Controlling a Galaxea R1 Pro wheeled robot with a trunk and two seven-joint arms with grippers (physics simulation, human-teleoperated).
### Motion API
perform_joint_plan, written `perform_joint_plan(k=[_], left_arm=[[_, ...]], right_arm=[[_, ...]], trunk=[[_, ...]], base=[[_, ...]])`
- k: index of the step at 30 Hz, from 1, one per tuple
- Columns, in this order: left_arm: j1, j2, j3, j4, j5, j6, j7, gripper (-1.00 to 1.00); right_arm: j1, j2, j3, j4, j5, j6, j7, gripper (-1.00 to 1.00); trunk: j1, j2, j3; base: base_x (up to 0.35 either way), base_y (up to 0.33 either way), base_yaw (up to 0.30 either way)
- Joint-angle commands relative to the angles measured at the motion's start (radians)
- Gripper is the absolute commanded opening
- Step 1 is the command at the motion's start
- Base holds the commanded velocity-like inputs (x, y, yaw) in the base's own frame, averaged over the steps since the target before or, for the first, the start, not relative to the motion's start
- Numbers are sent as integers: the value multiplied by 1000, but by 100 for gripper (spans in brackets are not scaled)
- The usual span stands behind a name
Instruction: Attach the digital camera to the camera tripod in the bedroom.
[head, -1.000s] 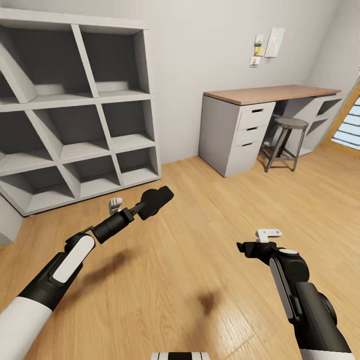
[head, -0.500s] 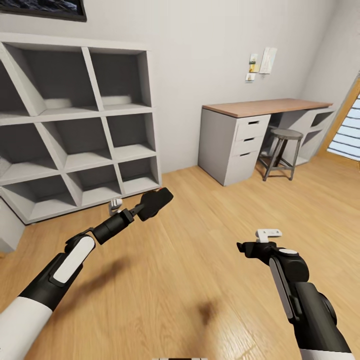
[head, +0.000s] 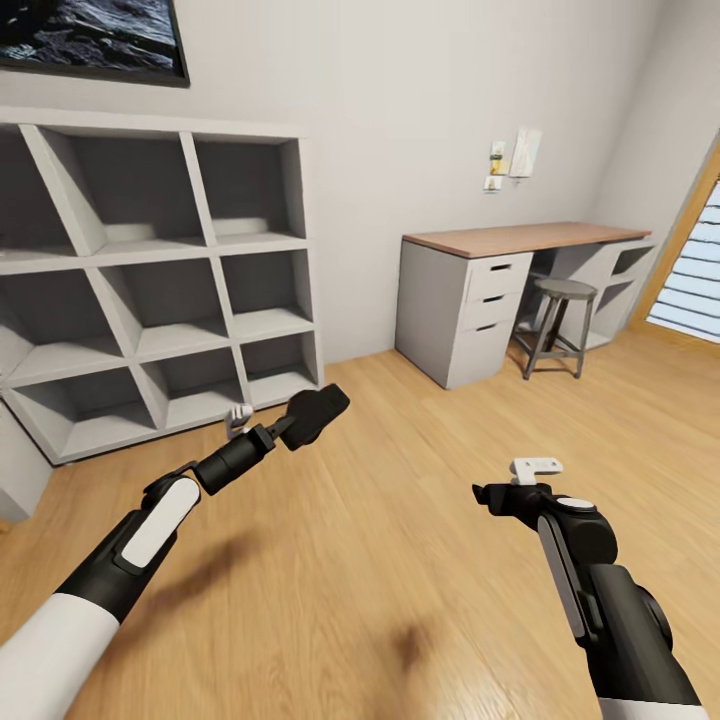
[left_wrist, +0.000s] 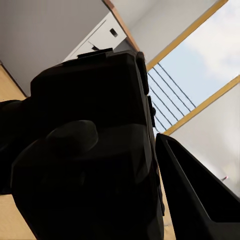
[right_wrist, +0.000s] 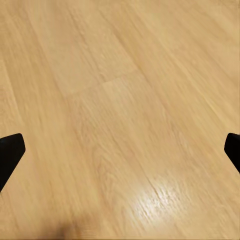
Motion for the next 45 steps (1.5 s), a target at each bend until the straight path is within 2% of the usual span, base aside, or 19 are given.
perform_joint_plan(k=[1, 45], left_arm=[[-1, 0, -1, 0, 9, 5, -1, -100], [0, 0, 1, 2, 9, 4, -4, -100]], right_arm=[[-1, 0, -1, -1, 6, 4, 9, 100], [-1, -3, -1, -1, 7, 9, 9, 100]], trunk=[[-1, 0, 3], [-20, 10, 173]], base=[[0, 0, 0], [0, 0, 0]])
